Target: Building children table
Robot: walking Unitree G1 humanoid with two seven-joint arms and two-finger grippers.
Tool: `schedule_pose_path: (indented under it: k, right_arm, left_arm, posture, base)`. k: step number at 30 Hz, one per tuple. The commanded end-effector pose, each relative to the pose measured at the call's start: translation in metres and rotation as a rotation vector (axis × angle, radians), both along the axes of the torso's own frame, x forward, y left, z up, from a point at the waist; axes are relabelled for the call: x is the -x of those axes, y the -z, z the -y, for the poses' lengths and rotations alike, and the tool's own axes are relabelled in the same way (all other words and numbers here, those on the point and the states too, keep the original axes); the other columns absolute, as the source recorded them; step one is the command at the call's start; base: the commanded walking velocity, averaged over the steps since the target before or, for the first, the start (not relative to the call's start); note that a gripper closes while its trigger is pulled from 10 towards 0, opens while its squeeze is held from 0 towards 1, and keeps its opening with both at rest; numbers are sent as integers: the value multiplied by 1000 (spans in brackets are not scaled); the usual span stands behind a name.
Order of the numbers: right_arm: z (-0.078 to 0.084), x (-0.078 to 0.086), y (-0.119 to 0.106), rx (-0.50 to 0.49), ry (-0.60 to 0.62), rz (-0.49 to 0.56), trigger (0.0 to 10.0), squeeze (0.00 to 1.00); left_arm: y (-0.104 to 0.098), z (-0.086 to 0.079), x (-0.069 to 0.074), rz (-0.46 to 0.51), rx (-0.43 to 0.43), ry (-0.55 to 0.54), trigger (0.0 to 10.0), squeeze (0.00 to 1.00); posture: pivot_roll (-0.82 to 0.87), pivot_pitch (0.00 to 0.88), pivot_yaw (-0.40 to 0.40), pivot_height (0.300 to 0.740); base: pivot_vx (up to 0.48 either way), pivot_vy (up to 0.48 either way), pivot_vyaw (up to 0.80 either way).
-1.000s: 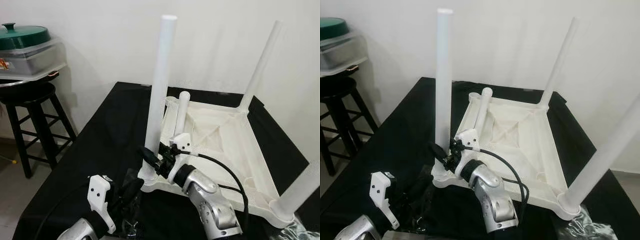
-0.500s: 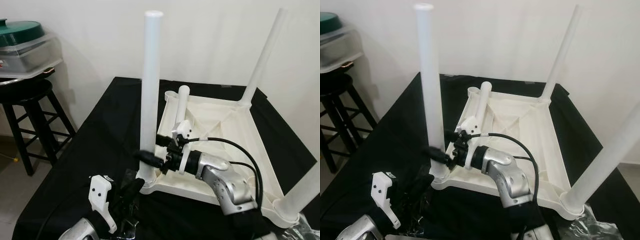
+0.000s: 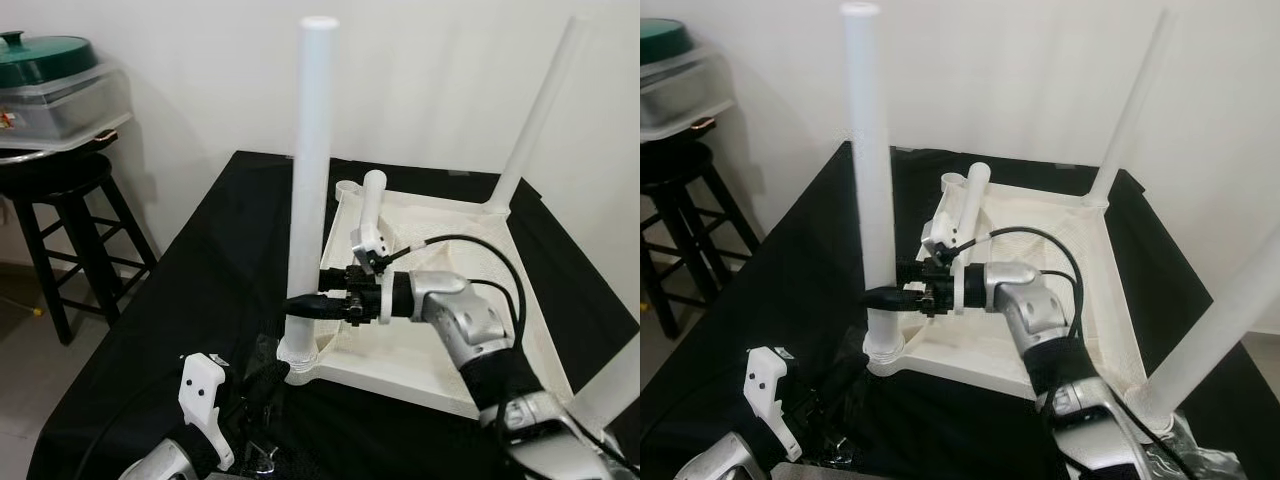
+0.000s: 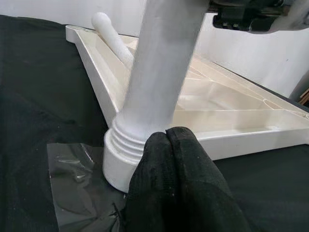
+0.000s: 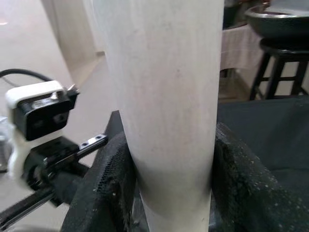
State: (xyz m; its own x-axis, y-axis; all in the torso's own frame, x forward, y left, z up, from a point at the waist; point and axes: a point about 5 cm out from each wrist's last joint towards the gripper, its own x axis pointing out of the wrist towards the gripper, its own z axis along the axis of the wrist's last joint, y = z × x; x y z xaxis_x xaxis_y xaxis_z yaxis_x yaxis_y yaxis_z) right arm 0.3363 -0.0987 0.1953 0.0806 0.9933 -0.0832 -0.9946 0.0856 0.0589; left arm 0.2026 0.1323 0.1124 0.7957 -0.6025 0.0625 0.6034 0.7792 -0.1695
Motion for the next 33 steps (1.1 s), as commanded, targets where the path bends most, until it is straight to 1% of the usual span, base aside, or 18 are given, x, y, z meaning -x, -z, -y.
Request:
schedule_pose_path:
  k: [1,7,10,11,12,14,15,17,18,21,22,23,24,25,26,27,28,33]
  right_arm:
    - [0,3,-2,-19,-60,-17,0,0]
    - [7,8,4,1,3,7,0,0]
    - [-4,10,18,-101,375,-30,0,0]
    - [-4,10,18,-101,375,-30,0,0]
    - [-27,43,72,-60,651,-188,0,0]
    - [-27,43,72,-60,651,-188,0,0]
    - [-50,70,86,50,697,-153,0,0]
    - [-50,70,86,50,697,-153,0,0]
    - [-48,69,82,13,776,-140,0,384]
    - [-33,55,83,-23,834,-194,0,361]
    - [-32,52,80,-47,829,-202,0,204]
    - [-32,52,80,-47,829,-202,0,204]
    - [-34,50,79,-44,817,-194,588,0]
    - [-34,50,79,-44,817,-194,588,0]
    - [-35,49,76,-48,812,-190,10000,0]
    - [-35,49,76,-48,812,-190,10000,0]
    - [-35,47,74,-51,803,-186,10000,1000]
    - [-44,49,59,-105,758,-206,10000,1000]
  left_arm:
    - [0,1,2,0,6,-5,10000,0]
    - [-1,1,3,1,10,-6,10000,0]
    - [-2,0,5,3,10,-8,10000,0]
    - [-2,0,5,3,10,-8,10000,0]
    - [-3,-1,6,4,9,-10,10000,0]
    - [-3,-1,6,4,9,-10,10000,0]
    - [-4,-3,5,5,9,-12,10000,0]
    - [-4,-3,5,5,9,-12,10000,0]
    - [-4,-3,5,4,9,-14,10000,0]
    - [-5,-3,2,2,29,-4,10000,0]
    - [-5,-2,1,3,25,-1,10000,0]
    - [-5,-2,1,3,25,-1,10000,0]
    - [-5,-3,1,6,20,-9,10000,0]
    - [-5,-3,1,6,20,-9,10000,0]
    - [-5,-3,1,9,16,-19,10000,0]
    - [-5,-3,1,9,16,-19,10000,0]
    - [-5,-4,0,11,13,-26,10000,0]
    - [-5,-3,-1,11,14,-25,10000,0]
  posture:
    - [95,0,-77,740]
    - [85,0,-76,740]
    - [74,0,-85,740]
    - [74,0,-85,740]
    - [69,0,-79,740]
    - [69,0,-79,740]
    - [58,16,-64,740]
    - [58,16,-64,740]
    - [21,0,-41,740]
    - [48,0,-70,740]
    - [41,0,-65,740]
    - [41,0,-65,740]
    - [51,0,-70,740]
    - [51,0,-70,740]
    - [54,0,-70,740]
    - [54,0,-70,740]
    - [59,0,-70,740]
    - [55,0,-63,740]
  base:
    - [0,0,0]
    - [0,0,0]
    - [0,0,0]
    - [0,0,0]
    - [0,0,0]
    - [0,0,0]
    - [0,0,0]
    - [0,0,0]
    - [0,0,0]
    - [0,0,0]
    - [0,0,0]
    - [0,0,0]
    - [0,0,0]
    - [0,0,0]
    - [0,0,0]
    - [0,0,0]
    - [0,0,0]
    - [0,0,0]
